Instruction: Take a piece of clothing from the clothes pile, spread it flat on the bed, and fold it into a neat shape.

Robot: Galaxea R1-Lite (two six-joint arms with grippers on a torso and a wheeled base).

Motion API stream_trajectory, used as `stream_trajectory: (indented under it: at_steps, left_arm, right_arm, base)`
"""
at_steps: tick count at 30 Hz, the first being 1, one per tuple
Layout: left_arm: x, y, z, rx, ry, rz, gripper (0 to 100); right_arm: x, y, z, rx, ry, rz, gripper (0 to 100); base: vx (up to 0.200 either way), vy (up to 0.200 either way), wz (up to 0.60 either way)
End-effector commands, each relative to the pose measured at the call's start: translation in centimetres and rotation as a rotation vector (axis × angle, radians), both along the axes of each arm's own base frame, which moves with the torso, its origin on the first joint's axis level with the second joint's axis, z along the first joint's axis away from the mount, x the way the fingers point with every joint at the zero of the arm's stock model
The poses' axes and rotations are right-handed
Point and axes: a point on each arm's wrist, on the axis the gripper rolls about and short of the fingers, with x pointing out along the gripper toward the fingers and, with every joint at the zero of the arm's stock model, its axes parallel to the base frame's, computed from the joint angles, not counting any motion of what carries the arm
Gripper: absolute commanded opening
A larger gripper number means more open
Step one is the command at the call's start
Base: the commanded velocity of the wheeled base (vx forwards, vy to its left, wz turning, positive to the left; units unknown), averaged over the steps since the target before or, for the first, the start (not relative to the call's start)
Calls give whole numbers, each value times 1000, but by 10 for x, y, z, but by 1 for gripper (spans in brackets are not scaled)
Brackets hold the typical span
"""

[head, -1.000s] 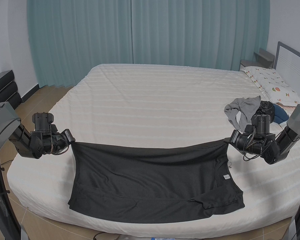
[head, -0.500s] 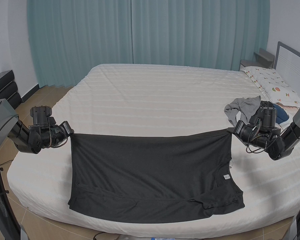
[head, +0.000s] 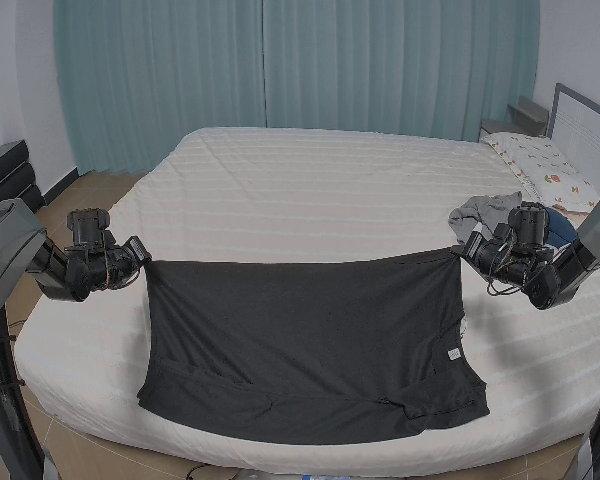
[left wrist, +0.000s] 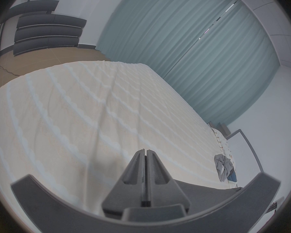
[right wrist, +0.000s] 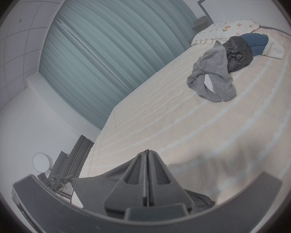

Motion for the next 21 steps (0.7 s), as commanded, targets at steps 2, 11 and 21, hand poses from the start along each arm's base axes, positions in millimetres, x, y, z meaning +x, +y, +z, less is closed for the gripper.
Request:
stream_trajectory:
  at_steps: [2,11,21]
  left_arm:
    - [-1,0,-7,1,20,-1,0]
    - [-33,-2,-9,110,99,-77,0]
    - [-77,-7,-36,256,221,-207,0]
  right_arm:
    - [-5,0,-3,-1,18,2,0]
    - [-52,-2,-3,0,94,57,0]
    - [-96,-3,-34,-82,223,187,0]
  base:
    - [0,0,0]
    - [0,0,0]
    - [0,0,0]
